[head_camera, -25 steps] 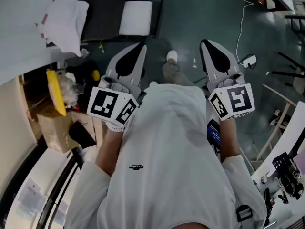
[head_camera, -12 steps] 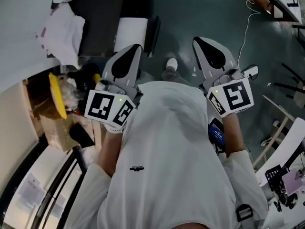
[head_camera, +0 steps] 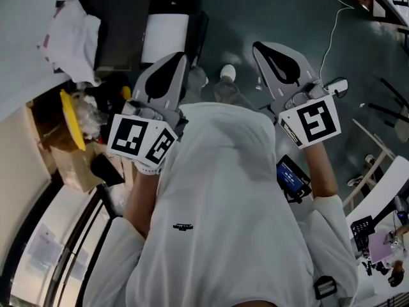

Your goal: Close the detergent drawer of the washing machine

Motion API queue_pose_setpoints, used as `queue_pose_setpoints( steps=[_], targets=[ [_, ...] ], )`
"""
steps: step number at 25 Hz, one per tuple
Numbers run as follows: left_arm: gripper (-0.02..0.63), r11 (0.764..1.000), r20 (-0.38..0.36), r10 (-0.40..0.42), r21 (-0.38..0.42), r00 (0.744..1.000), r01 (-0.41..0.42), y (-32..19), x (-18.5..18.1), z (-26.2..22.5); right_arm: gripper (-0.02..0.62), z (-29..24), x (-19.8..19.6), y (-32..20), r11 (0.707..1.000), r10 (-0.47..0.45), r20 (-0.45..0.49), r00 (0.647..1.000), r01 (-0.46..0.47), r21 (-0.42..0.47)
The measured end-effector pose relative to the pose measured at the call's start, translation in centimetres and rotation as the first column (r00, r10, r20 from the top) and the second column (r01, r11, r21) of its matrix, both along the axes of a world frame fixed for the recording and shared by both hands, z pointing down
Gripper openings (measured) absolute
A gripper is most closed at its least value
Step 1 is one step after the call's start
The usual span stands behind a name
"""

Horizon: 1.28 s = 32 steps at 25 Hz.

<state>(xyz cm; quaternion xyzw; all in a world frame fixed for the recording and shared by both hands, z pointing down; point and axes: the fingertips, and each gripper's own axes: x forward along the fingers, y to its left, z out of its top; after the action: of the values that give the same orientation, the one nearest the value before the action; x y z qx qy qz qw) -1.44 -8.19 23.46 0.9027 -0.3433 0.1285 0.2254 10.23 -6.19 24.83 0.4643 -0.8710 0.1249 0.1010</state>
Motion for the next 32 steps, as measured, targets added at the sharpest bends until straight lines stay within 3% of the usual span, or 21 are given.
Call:
queue_pose_setpoints(
  steps=[8, 15, 24, 29, 32],
  targets=[
    [0.014, 0.998, 0.022, 0.011, -0.062, 1.000, -0.010, -0.2, 0.9, 2.6, 0.002, 2.2, 0.9, -0.6, 1.000, 0.013, 0.033, 0.999, -0.013, -0.004],
    [0.014, 0.997, 0.047, 0.003, -0.076, 0.999, 0.000, 0.5, 0.9, 4.8, 0.002, 5.4, 1.2, -0.3, 1.000, 0.005, -0.005, 1.000, -0.005, -0.009],
    [0.014, 0.992, 0.059, -0.010, -0.128, 0.998, 0.018, -0.3, 0.2, 8.2, 0.002, 8.4, -1.3, -2.3, 0.999, -0.041, 0.034, 0.999, 0.040, 0.007],
    [0.012, 0.990, 0.067, -0.005, -0.142, 0.998, 0.015, -0.6, 0.3, 9.5, 0.002, 11.1, -1.5, -2.3, 0.996, -0.086, 0.001, 0.996, 0.086, -0.027],
    [0.014, 0.987, 0.073, -0.007, -0.161, 0.997, 0.019, -0.6, -0.1, 10.6, 0.002, 11.7, -2.5, -3.1, 0.995, -0.096, 0.037, 0.995, 0.097, -0.014]
  ],
)
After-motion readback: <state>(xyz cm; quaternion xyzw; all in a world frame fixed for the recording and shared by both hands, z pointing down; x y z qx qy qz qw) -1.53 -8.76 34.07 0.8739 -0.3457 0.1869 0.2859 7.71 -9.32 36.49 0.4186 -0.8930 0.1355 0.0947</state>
